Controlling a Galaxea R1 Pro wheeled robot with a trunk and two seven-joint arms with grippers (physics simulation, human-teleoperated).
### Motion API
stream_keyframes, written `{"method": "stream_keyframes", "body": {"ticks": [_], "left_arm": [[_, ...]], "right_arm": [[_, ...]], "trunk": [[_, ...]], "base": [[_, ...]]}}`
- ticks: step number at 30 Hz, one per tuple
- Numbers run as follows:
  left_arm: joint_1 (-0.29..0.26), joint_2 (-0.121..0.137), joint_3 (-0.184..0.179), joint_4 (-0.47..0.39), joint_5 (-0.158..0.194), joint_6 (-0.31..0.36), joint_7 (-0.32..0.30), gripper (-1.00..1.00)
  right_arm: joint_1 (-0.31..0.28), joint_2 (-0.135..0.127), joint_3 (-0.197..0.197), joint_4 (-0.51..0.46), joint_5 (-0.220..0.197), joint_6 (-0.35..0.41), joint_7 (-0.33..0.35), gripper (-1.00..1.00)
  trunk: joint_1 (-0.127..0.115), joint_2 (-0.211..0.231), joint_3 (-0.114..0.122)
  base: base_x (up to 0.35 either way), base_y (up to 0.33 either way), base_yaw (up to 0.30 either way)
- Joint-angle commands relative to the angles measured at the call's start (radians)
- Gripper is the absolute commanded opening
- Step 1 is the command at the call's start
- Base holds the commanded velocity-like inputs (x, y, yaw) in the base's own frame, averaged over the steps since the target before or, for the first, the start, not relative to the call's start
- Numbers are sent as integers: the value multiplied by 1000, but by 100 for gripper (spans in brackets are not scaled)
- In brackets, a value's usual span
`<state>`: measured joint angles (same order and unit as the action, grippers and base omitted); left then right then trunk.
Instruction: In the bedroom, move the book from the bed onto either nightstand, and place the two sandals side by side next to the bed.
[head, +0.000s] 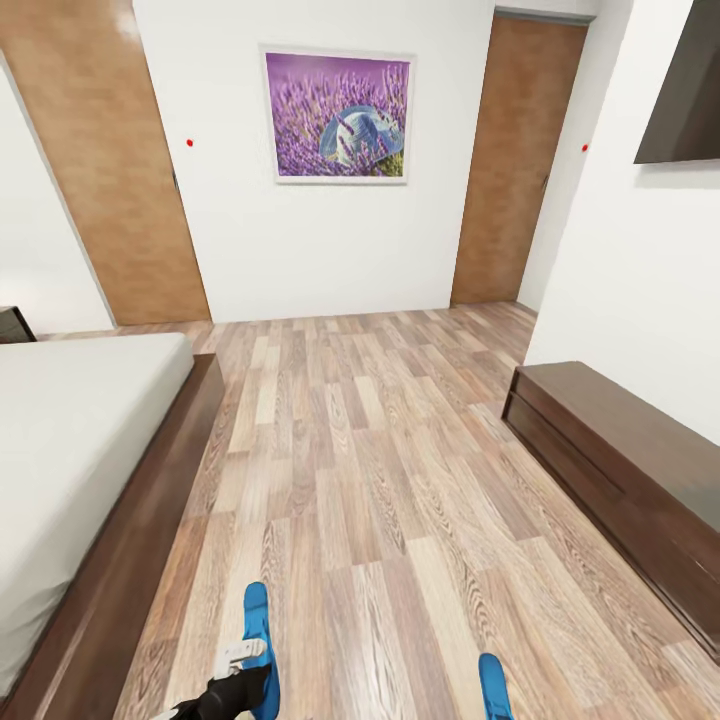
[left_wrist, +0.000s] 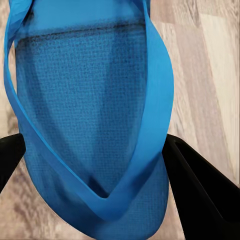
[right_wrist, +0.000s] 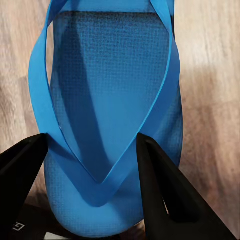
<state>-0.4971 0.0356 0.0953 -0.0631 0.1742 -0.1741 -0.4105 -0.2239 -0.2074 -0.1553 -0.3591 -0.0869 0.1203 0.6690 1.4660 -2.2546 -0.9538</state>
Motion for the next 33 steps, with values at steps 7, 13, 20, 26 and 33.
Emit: {"method": "stream_keyframes", "body": {"ticks": [7,13,20,26,33], "left_arm": [[6,-32,4,34,-1,-9,45,-100],[9,-44,-72,41,-2,-15,87,-100],[10,-44,-115,43,-1,-17,92,-100],[11,-43,-115,43,1,-18,91,-100],[11,-43,-115,43,1,-18,92,-100]], "right_arm": [[-1,0,1,105,-7,9,-69,-100],[0,0,-1,119,-12,-20,-247,-100],[0,-5,0,121,-14,-43,-72,-100],[0,-6,-1,123,-12,-46,3,-100],[-1,-6,-1,123,-10,-48,3,-100]], "trunk": [[0,0,-1],[0,0,-1],[0,0,-1],[0,0,-1],[0,0,-1]], "base": [[0,0,0],[0,0,0],[0,0,0],[0,0,0],[0,0,0]]}}
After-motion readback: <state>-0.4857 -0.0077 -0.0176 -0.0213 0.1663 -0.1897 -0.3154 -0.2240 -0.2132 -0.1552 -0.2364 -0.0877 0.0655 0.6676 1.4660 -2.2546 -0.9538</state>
